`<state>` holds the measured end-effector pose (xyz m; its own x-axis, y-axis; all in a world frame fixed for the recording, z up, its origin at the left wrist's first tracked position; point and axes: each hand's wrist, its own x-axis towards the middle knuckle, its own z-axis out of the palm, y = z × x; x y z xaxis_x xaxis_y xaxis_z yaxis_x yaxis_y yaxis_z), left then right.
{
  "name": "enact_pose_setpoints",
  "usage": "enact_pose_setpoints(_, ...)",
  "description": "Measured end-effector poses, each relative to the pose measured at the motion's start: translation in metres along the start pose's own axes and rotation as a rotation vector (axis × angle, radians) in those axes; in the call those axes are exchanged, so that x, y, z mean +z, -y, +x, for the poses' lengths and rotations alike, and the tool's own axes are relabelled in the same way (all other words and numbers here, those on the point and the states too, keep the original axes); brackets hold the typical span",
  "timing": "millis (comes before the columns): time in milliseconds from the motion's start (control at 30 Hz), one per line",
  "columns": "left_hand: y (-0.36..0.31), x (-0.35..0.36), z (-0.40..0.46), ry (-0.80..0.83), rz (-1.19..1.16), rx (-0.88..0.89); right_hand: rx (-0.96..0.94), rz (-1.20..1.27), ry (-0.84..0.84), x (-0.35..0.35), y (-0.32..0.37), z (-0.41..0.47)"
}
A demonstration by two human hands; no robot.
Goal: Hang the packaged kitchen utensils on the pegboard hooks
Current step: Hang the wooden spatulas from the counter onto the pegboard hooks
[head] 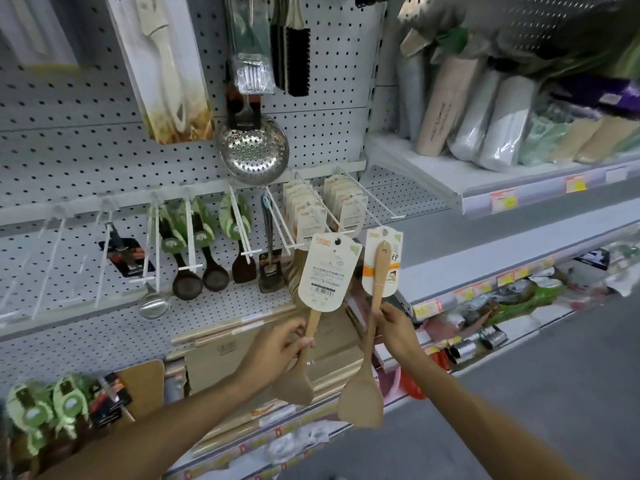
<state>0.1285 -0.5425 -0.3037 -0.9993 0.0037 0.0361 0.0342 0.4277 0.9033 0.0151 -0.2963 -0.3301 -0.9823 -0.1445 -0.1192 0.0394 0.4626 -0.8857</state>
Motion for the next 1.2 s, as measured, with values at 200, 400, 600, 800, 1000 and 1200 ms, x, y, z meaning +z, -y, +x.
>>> enact_pose_setpoints(200, 0.000, 0.012, 0.015, -0.033, 0.033, -0.041, -0.006, 0.003, 0.081, -0.012, -0.011, 0.030)
enact_pose_setpoints(400, -0.008, 0.029, 0.035, -0.097, 0.061, -0.089, -0.033, -0.017, 0.161, -0.025, -0.014, 0.058)
enact_pose_setpoints(600, -0.015, 0.049, 0.052, -0.128, 0.063, -0.125, -0.074, -0.016, 0.259, -0.028, -0.029, 0.104)
enact_pose_setpoints(800, -0.017, 0.062, 0.061, -0.166, 0.086, -0.146, -0.121, -0.058, 0.306, -0.029, -0.022, 0.141)
enact_pose_setpoints(1000, -0.020, 0.072, 0.067, -0.222, 0.108, -0.185, -0.144, -0.053, 0.273, -0.034, 0.005, 0.151)
enact_pose_setpoints(1200, -0.010, 0.085, 0.068, -0.234, 0.093, -0.210, -0.204, 0.000, 0.358, -0.034, 0.010, 0.143)
